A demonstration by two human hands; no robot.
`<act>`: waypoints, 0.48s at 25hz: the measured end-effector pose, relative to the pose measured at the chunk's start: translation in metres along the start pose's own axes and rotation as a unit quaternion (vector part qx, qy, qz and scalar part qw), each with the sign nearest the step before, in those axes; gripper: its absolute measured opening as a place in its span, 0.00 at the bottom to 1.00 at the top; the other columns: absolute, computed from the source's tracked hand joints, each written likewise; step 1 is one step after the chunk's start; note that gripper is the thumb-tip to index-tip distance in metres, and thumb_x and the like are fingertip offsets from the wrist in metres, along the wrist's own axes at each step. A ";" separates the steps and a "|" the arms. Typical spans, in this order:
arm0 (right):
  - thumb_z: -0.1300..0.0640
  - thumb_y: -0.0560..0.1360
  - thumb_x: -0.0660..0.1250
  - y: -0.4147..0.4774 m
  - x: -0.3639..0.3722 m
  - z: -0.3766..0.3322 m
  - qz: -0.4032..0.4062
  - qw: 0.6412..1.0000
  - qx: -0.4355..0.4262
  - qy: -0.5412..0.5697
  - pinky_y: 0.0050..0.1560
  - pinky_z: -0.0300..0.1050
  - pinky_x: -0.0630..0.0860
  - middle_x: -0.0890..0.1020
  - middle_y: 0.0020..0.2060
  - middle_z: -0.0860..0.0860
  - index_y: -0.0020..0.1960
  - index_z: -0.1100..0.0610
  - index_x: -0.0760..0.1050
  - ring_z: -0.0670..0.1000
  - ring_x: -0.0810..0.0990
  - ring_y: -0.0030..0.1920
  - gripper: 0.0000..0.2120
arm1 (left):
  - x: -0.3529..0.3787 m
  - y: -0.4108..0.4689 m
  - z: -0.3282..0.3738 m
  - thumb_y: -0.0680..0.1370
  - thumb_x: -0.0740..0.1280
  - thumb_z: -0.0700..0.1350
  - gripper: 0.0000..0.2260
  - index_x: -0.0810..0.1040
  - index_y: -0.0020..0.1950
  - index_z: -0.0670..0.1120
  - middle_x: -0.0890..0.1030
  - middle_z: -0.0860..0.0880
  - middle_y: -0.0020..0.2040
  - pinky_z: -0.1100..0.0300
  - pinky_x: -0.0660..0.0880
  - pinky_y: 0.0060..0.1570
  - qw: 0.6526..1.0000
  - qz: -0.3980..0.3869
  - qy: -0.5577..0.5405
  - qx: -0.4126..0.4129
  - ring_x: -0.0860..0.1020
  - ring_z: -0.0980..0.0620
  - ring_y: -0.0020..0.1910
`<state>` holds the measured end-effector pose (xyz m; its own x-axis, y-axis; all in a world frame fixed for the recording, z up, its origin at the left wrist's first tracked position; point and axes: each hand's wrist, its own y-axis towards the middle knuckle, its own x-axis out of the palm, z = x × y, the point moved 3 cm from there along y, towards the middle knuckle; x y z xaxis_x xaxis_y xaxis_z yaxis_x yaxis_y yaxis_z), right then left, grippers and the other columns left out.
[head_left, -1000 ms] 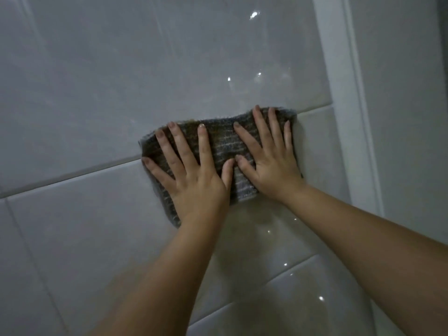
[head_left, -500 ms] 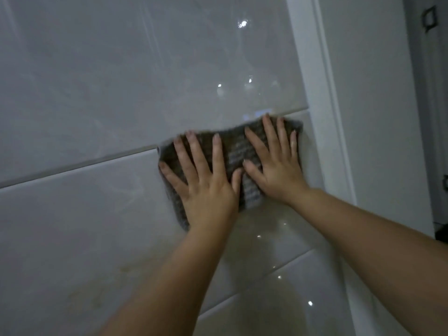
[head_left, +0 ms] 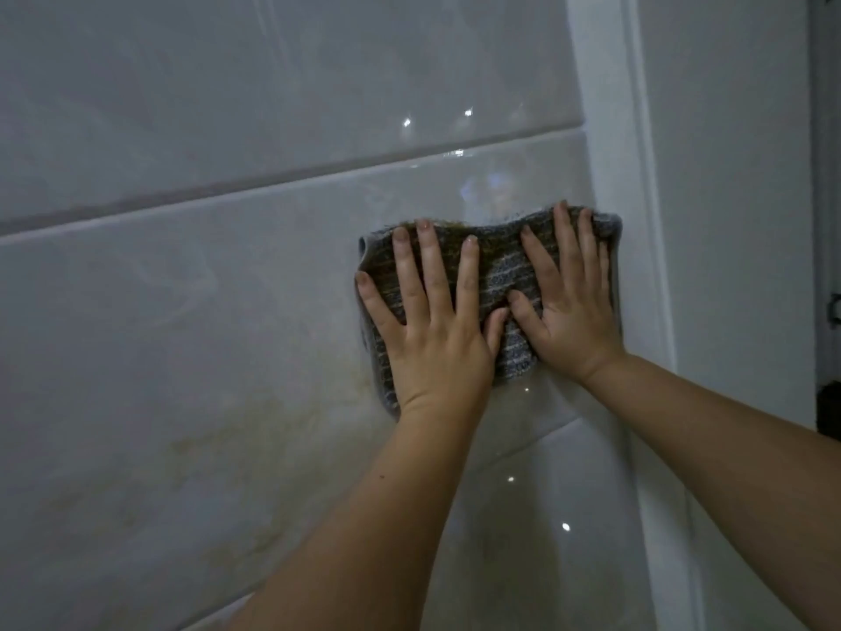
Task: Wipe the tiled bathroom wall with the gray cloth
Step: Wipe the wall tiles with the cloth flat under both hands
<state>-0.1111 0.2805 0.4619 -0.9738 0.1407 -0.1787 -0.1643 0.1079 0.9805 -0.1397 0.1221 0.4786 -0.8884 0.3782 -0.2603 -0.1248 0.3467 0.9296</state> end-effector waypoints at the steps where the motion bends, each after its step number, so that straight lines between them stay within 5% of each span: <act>1: 0.39 0.79 0.50 -0.005 0.001 -0.002 -0.002 1.000 0.008 0.004 0.75 0.65 0.47 0.53 0.78 0.60 0.77 0.49 0.53 0.63 0.48 0.77 0.30 | 0.000 -0.003 -0.002 0.81 0.52 0.64 0.32 0.51 0.81 0.51 0.47 0.38 0.80 0.31 0.33 0.70 1.000 -0.006 0.004 0.009 0.43 0.37 0.78; 12: 0.40 0.79 0.52 -0.046 0.005 -0.123 0.002 0.999 0.047 0.009 0.72 0.70 0.49 0.55 0.77 0.62 0.77 0.50 0.53 0.66 0.49 0.77 0.30 | -0.028 -0.060 -0.111 0.80 0.51 0.66 0.33 0.51 0.81 0.53 0.49 0.41 0.81 0.33 0.38 0.73 0.999 -0.018 0.025 0.030 0.46 0.39 0.79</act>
<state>-0.1280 0.1551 0.4259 -0.9772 0.1240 -0.1725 -0.1456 0.2003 0.9689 -0.1563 -0.0045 0.4592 -0.9049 0.3215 -0.2790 -0.1319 0.4116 0.9018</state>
